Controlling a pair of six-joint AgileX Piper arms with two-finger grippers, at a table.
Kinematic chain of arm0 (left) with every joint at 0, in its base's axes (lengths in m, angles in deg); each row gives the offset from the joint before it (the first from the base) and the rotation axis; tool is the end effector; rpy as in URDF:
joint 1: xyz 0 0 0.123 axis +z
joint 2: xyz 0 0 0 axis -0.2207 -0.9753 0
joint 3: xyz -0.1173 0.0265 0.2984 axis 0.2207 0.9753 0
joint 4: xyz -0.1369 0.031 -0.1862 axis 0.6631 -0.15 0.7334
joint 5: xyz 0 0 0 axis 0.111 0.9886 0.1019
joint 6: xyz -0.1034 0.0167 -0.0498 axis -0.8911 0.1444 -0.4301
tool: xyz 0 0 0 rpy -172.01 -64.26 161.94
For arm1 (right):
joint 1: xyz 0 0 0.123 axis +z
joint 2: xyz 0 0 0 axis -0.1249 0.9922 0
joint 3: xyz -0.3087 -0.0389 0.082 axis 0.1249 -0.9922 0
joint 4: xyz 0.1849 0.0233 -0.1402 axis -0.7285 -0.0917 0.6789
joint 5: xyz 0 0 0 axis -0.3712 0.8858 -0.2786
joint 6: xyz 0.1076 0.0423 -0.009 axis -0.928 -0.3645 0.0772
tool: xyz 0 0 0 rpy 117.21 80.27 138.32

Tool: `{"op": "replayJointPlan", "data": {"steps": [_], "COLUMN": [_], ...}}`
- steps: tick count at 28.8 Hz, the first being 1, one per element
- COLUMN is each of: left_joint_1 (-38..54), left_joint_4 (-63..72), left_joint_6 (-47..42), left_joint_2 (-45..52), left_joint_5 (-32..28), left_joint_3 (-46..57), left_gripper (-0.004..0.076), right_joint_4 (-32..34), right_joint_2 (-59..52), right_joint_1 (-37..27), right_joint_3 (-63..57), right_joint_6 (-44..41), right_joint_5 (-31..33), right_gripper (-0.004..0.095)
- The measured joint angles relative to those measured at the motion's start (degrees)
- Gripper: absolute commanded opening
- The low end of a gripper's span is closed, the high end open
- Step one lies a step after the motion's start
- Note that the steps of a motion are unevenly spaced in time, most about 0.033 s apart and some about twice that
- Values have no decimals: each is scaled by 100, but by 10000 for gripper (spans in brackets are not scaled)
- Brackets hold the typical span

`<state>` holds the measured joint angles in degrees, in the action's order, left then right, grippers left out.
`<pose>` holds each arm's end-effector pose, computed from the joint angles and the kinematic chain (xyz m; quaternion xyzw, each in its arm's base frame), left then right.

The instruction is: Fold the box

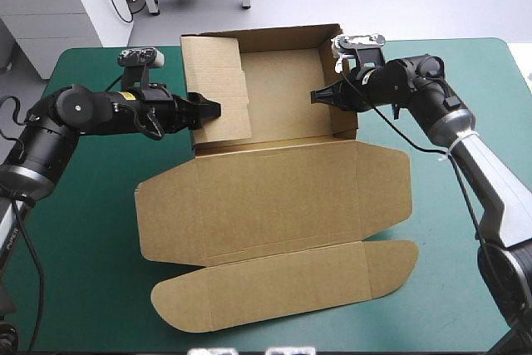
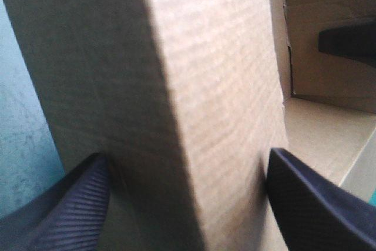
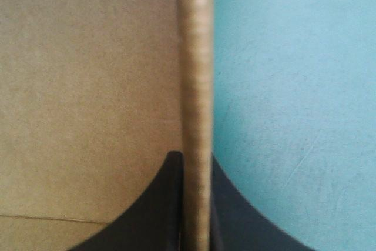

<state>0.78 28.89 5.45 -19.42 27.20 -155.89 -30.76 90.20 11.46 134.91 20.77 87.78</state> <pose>0.2784 -0.1137 0.4182 0.1102 0.8753 -0.2926 0.3689 0.3707 0.1383 0.3836 -0.0911 0.9187 0.1424 0.3569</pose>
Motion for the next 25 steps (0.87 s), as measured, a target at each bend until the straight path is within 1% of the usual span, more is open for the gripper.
{"op": "replayJointPlan", "data": {"steps": [5, 10, 15, 18, 22, 23, 24, 25], "left_joint_1": [-10, -11, -16, -16, -16, -1, 109, 195], "left_joint_4": [154, 198, -197, -864, -2279, -2592, -3246, -3592], "left_joint_6": [52, 188, 205, -29, -788, -974, -1429, -1646], "left_joint_2": [13, 166, 384, 443, 578, 619, 732, 796], "left_joint_5": [-14, -210, -269, -239, -261, -280, -312, -322], "left_joint_3": [5, 5, 5, 5, 5, 5, 5, 5], "left_gripper": [526, 526, 525, 526, 515, 491, 475, 433], "right_joint_4": [637, 1199, 1260, 1085, 982, 982, 976, 981], "right_joint_2": [-33, -34, -34, -34, -34, -34, -34, -34], "right_joint_1": [19, 19, 19, 19, 36, 42, 47, 47], "right_joint_3": [6, 6, 6, 6, 6, 6, 6, 6], "right_joint_6": [-306, -512, -591, -458, -414, -410, -402, -400], "right_joint_5": [-64, -100, -106, -106, -111, -111, -111, -111], "right_gripper": [-14, -14, -20, -20, -20, -19, -20, -20]}}
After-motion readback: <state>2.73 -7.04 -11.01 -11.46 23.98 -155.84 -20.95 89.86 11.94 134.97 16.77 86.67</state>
